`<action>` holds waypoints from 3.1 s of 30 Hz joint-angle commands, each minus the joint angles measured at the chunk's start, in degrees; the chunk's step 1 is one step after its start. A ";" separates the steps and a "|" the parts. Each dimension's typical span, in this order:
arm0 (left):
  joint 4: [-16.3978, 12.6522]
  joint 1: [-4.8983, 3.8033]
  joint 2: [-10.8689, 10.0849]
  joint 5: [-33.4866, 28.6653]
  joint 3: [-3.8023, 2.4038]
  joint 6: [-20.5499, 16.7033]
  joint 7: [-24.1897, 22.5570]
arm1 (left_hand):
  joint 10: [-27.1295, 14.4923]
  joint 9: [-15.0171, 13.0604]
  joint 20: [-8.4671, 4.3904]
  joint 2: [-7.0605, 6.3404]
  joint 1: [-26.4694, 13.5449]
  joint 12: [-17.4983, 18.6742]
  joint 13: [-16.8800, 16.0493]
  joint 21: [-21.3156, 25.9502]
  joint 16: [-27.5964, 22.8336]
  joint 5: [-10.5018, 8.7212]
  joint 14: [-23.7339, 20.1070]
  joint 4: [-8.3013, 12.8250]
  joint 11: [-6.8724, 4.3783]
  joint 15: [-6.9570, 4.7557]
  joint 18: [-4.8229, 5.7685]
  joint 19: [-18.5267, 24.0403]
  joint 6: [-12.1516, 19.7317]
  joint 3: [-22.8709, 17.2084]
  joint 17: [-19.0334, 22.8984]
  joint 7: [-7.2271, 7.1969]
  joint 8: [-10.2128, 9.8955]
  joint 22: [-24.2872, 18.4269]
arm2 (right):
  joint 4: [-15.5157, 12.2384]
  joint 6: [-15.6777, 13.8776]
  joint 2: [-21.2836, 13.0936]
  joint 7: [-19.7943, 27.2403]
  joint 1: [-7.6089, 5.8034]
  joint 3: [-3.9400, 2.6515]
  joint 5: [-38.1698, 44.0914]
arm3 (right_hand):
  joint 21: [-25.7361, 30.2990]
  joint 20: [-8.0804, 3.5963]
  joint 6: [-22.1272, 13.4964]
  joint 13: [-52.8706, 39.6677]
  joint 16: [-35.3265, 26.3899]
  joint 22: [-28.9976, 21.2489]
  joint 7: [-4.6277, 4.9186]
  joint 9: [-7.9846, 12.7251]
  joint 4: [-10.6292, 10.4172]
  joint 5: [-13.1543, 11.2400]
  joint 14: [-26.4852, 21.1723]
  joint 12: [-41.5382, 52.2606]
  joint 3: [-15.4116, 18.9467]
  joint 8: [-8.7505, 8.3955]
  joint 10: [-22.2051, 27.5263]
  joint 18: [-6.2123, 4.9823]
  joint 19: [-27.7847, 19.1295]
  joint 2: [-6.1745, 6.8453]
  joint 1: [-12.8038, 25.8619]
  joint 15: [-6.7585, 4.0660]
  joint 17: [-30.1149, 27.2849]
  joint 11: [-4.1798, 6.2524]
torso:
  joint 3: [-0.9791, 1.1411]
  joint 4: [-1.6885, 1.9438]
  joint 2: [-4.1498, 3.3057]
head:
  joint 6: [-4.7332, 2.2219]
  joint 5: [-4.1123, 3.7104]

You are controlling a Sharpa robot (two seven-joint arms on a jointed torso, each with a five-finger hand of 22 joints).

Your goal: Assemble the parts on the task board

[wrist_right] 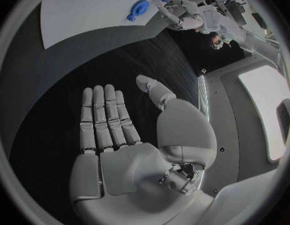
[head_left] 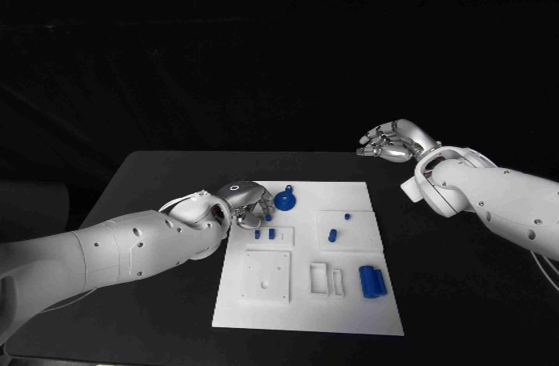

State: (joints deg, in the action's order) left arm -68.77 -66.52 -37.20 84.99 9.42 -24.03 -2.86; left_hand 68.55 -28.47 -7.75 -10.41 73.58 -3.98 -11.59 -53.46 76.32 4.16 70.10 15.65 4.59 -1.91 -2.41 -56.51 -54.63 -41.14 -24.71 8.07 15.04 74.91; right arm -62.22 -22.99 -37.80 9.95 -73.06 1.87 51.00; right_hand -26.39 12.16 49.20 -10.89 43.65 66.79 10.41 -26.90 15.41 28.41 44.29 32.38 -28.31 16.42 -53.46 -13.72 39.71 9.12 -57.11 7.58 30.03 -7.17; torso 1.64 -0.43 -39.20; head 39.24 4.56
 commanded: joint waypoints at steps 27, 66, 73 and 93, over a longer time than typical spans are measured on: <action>-1.39 -4.78 -7.09 -58.30 -3.10 3.40 -10.32 | 1.30 -0.17 1.63 -0.03 -5.12 -1.96 -1.23 4.13 -7.50 -0.55 -5.52 -2.64 0.06 0.15 -3.33 5.49 2.01 2.99 3.30 0.69 0.21 -0.42 | -7.67 12.44 -5.11 -4.23 1.40 0.13 19.67 | -8.93 -8.64 2.58 2.70 10.76 2.28 -1.10 -0.36 1.19 -6.10 20.26 -8.11 -3.27 1.72 -8.79 -1.28 22.69 -2.09 -5.57 -8.83 1.90 2.16 | 0.13 0.00 0.12 | -2.01 -2.74; -7.70 -4.99 -8.85 -71.82 -3.07 11.45 -18.01 | 2.70 -1.00 5.73 3.48 -9.31 -0.64 -1.51 17.23 -34.17 0.19 -13.96 0.37 1.08 5.67 0.85 16.73 3.13 9.00 10.07 0.86 1.39 -4.97 | -14.49 12.64 -2.42 -16.82 5.43 2.12 55.13 | -14.93 -13.04 5.73 5.59 14.22 7.02 -2.24 1.21 -1.41 -19.12 27.57 -21.99 -14.97 2.16 -15.95 -1.28 30.91 3.44 -7.63 -9.58 9.08 2.69 | -0.03 -0.01 -0.03 | -2.02 -3.71; -7.58 -4.99 -8.88 -71.85 -3.07 11.69 -17.76 | 2.64 -0.99 5.76 3.49 -9.27 -0.56 -1.49 17.29 -34.45 0.18 -13.93 0.38 1.11 5.70 0.80 16.71 3.20 9.02 9.95 0.88 1.37 -4.93 | -14.55 13.49 -2.21 -16.77 5.45 2.12 54.76 | -15.06 -13.11 5.85 5.57 14.19 7.24 -2.27 1.30 -1.86 -19.51 27.62 -22.35 -15.47 2.20 -16.42 -1.28 30.99 3.58 -7.61 -9.64 9.43 2.75 | -0.04 0.08 -0.02 | -1.82 -3.69; -7.74 -4.99 -8.74 -71.88 -3.07 12.06 -17.24 | 2.44 -0.95 5.88 3.41 -9.39 -0.36 -1.43 17.44 -35.14 0.05 -13.90 0.32 1.23 5.81 0.71 16.65 3.43 9.19 9.61 0.98 1.31 -4.82 | -13.24 15.51 -0.76 -17.94 6.12 2.64 56.82 | -15.96 -13.29 7.63 4.57 14.61 8.49 -3.03 1.32 -3.04 -23.21 27.89 -22.91 -17.68 3.01 -19.47 -1.28 31.29 2.85 -7.93 -10.40 11.25 3.56 | -0.01 0.05 -0.03 | -1.44 -3.68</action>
State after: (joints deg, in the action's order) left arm -76.32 -71.39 -46.06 13.53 6.40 -12.90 -19.97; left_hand 71.13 -29.42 -2.24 -7.46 64.46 -4.60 -13.09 -36.37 41.31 4.16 56.19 16.02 5.73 3.60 -1.73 -39.94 -51.67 -32.35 -15.03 8.98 16.27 70.01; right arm -75.51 -9.36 -38.63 -7.49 -67.22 4.32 106.33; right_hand -42.13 -0.69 56.49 -6.30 57.90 74.95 7.31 -25.60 12.32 5.31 72.13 9.74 -45.82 19.24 -70.60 -11.39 70.87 12.15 -64.64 -2.39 41.24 -2.76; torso 1.59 -0.38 -39.20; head 37.73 0.86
